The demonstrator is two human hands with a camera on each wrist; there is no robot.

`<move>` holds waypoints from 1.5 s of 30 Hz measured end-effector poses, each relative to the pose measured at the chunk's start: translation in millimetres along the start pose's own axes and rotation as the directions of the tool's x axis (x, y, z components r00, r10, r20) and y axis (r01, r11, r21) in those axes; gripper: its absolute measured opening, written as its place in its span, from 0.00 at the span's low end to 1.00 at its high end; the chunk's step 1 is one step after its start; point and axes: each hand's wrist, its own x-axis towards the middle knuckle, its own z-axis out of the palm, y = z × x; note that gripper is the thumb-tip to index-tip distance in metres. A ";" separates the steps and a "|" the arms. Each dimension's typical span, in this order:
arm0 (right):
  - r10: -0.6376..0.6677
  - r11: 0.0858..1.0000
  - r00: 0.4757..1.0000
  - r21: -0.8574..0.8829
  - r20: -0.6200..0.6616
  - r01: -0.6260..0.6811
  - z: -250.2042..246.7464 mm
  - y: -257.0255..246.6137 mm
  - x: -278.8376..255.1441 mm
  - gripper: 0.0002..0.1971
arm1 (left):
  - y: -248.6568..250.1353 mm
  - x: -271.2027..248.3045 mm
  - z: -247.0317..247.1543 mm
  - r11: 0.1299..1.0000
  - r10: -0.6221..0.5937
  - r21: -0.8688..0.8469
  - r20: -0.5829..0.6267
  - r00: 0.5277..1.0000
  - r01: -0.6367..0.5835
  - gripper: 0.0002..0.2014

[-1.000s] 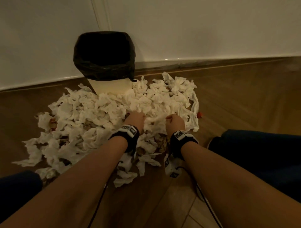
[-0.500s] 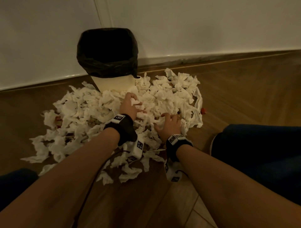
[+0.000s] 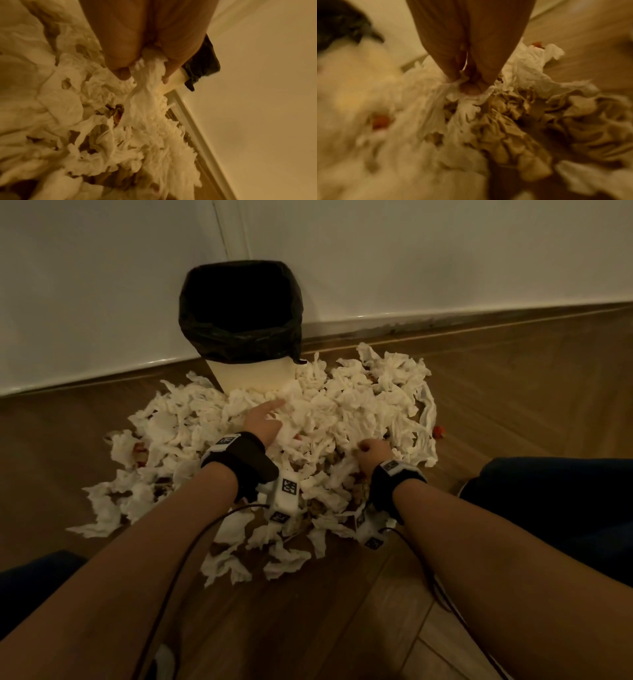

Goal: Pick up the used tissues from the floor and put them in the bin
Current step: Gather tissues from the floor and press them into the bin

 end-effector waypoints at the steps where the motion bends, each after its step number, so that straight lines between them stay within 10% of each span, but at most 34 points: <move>1: 0.055 0.986 0.998 0.157 0.012 -0.056 -4.5 -1.0 -2.1 0.18 | 0.2 1.1 -2.6 0.997 -0.048 -0.069 -0.017 0.999 0.047 0.25; 3: 0.154 0.854 0.982 0.484 0.111 -0.189 -10.8 -3.4 -6.3 0.19 | 2.5 0.7 -8.6 0.965 -0.142 -0.224 -0.004 0.990 0.138 0.29; 6: 0.090 0.191 0.927 0.907 0.365 -0.376 -24.7 -14.4 -17.1 0.17 | 10.7 -8.4 -18.3 0.888 -0.231 -0.387 0.094 0.968 0.249 0.25; 7: 0.031 0.139 0.917 0.906 0.399 -0.399 -29.4 -19.7 -22.6 0.15 | 13.3 -12.5 -20.8 0.835 -0.255 -0.472 0.124 0.959 0.283 0.24; 12: -0.077 0.535 0.931 0.803 0.356 -0.262 -41.9 -43.6 -53.5 0.20 | 22.3 -36.6 -23.7 0.751 -0.282 -0.593 0.106 0.953 0.288 0.18; 16: -0.210 0.241 0.873 0.889 0.439 -0.389 -53.9 -67.0 -61.5 0.14 | 33.4 -48.0 -28.0 0.790 -0.166 -0.561 0.191 0.967 0.246 0.19; 21: -0.170 0.354 0.954 0.919 0.247 -0.174 -66.4 -94.9 -74.7 0.25 | 57.5 -60.9 -40.1 0.937 -0.061 -0.336 0.105 0.993 0.093 0.04; 27: -0.087 0.201 0.994 0.978 0.070 -0.051 -74.8 -123.3 -78.1 0.20 | 78.6 -69.0 -50.5 0.768 0.024 -0.640 0.070 0.997 0.027 0.12; 35: -0.217 0.383 0.975 0.914 -0.055 0.137 -72.3 -173.6 -74.2 0.17 | 99.0 -50.5 -74.1 0.821 0.030 -0.562 -0.133 0.991 -0.100 0.26; 42: -0.304 0.409 0.951 0.910 0.058 0.075 -92.4 -246.6 -54.0 0.15 | 149.1 -7.2 -98.4 0.890 0.148 -0.398 -0.204 0.968 -0.220 0.11; 45: -0.321 0.370 0.944 0.928 0.074 0.052 -96.8 -263.8 -39.1 0.16 | 162.6 7.5 -103.4 0.931 0.140 -0.309 -0.189 0.972 -0.195 0.29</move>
